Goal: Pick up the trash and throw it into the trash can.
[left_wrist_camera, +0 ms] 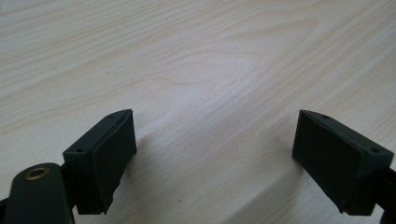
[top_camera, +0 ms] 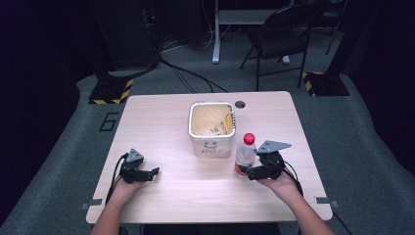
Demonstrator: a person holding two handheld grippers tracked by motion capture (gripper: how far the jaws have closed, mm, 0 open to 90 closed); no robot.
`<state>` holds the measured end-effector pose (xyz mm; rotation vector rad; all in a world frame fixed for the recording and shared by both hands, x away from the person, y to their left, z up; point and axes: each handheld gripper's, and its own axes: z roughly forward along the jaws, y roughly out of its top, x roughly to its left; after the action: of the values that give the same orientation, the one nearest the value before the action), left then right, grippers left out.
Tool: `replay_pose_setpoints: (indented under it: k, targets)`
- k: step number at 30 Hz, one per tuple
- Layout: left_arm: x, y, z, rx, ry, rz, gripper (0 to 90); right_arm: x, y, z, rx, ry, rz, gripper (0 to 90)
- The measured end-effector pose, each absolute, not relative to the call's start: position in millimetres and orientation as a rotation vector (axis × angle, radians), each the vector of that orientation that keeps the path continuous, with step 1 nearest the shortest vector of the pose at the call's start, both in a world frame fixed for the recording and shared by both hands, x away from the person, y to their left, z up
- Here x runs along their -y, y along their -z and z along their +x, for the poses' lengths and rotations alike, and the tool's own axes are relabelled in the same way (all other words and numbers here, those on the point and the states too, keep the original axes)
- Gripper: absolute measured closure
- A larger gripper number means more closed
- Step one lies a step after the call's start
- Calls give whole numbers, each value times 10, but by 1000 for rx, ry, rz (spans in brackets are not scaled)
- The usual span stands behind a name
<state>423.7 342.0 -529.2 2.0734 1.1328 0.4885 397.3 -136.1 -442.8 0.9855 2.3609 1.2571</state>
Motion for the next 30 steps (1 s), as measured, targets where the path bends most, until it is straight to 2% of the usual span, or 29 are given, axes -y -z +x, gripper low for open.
replay_pose_setpoints:
  k: [8, 12, 30]
  targets:
    - [-3420, 5292, 4237, -1133, -488, 2072, 134, 1309, 4408, 3996, -2360, -1250, 975, 170]
    - [-3420, 5292, 4237, -1132, -488, 2072, 134, 1307, 4390, 3995, -2362, -1247, 969, 264]
    - [-3419, 5293, 4238, -1132, -488, 2072, 134, 1278, 4247, 3947, -2368, -1212, 914, 288]
